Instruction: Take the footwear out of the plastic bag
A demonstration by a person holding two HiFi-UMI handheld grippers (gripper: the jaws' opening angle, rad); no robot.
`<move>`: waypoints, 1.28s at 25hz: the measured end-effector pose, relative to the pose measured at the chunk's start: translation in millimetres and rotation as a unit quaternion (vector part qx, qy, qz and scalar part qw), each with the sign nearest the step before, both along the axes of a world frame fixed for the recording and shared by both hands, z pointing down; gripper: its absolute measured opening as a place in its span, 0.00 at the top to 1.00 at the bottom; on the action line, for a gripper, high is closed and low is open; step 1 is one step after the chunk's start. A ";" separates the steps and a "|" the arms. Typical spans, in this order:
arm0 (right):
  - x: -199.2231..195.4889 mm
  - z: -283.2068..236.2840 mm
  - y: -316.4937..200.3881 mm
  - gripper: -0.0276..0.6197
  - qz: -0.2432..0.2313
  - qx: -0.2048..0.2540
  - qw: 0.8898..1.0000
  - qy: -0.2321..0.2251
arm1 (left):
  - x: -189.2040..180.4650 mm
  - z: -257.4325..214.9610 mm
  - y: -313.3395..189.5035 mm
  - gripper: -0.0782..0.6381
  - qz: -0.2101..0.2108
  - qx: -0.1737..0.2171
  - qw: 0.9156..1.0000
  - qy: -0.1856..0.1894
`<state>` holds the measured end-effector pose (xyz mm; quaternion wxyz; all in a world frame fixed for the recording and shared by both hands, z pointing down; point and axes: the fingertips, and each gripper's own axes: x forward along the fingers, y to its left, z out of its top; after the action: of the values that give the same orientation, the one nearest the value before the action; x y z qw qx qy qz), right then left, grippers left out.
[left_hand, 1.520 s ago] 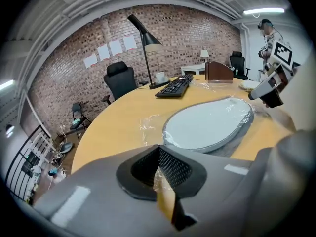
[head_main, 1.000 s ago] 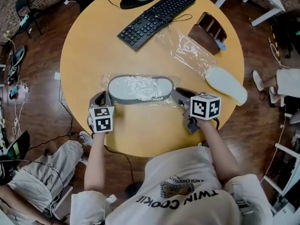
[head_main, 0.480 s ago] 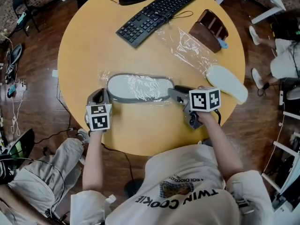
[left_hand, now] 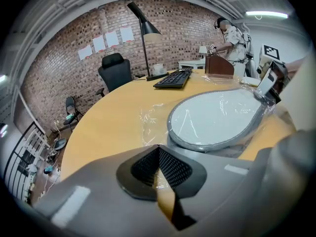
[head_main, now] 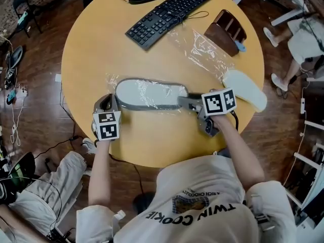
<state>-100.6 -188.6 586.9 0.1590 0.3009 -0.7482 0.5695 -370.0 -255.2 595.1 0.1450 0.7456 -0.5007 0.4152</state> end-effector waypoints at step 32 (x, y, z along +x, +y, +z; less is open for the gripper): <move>59.6 -7.2 23.3 0.79 0.068 0.042 0.996 0.040 | 3.2 3.1 -1.3 0.88 -0.002 -0.018 0.998 -0.065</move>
<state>-41.0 -165.2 579.7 0.1373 0.3796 -0.7424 0.5347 -366.7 -256.5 598.2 0.1267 0.7132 -0.5030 0.4715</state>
